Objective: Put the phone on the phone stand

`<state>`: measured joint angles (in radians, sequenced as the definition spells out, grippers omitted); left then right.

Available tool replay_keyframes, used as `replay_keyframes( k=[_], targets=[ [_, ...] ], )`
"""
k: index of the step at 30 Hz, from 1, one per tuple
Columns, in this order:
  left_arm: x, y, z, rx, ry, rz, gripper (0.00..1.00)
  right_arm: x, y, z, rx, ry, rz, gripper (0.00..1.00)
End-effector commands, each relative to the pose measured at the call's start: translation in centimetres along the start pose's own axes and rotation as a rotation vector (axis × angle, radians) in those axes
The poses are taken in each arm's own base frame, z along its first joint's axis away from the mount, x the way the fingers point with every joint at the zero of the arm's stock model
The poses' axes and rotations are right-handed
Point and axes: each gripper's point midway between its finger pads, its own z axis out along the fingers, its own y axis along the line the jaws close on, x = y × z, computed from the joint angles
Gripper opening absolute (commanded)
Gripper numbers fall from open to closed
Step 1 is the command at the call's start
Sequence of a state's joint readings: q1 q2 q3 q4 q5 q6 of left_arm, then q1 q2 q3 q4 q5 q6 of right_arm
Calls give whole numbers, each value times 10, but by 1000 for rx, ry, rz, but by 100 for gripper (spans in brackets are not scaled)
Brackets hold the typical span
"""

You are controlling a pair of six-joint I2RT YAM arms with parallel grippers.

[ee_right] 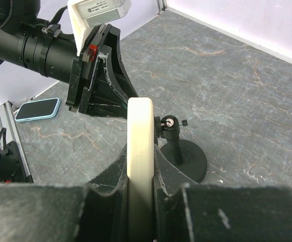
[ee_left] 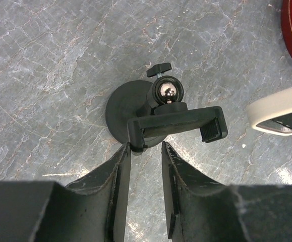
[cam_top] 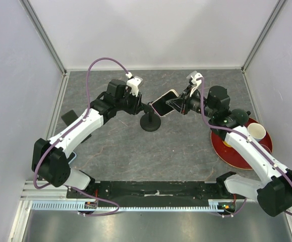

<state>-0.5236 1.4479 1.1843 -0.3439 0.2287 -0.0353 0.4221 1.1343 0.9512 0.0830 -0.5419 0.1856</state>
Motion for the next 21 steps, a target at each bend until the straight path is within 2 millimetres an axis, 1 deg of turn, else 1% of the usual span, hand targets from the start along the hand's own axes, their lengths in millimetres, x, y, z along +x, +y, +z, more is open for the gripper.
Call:
replay_keyframes(
  k=[1, 3, 9, 10, 12, 13, 16, 18, 21],
  targets=[
    [-17, -5, -2, 19, -39, 34, 38, -43, 22, 1, -72, -104, -101, 0],
    [-17, -3, 1, 9, -39, 31, 37, -43, 25, 1, -75, -102, -113, 0],
    [-17, -2, 5, 10, -32, 23, 32, -36, 30, 11, -91, -71, -127, 0],
    [-17, -3, 5, 12, -33, 22, 29, -34, 30, 13, -92, -64, -129, 0],
    [-17, -2, 5, 10, -36, 21, 25, -31, 31, 16, -95, -51, -142, 0],
    [-19, -3, 4, 11, -48, 22, 24, -26, 32, 19, -106, -37, -166, 0],
    [-18, -3, 3, 12, -51, 25, 19, -16, 37, 23, -139, -4, -225, 0],
    [-18, -4, 2, 18, -53, 25, 10, -13, 37, 23, -149, 6, -242, 0],
    [-20, -7, 1, 35, -59, 35, 3, -10, 46, 21, -206, 21, -273, 0]
  ],
)
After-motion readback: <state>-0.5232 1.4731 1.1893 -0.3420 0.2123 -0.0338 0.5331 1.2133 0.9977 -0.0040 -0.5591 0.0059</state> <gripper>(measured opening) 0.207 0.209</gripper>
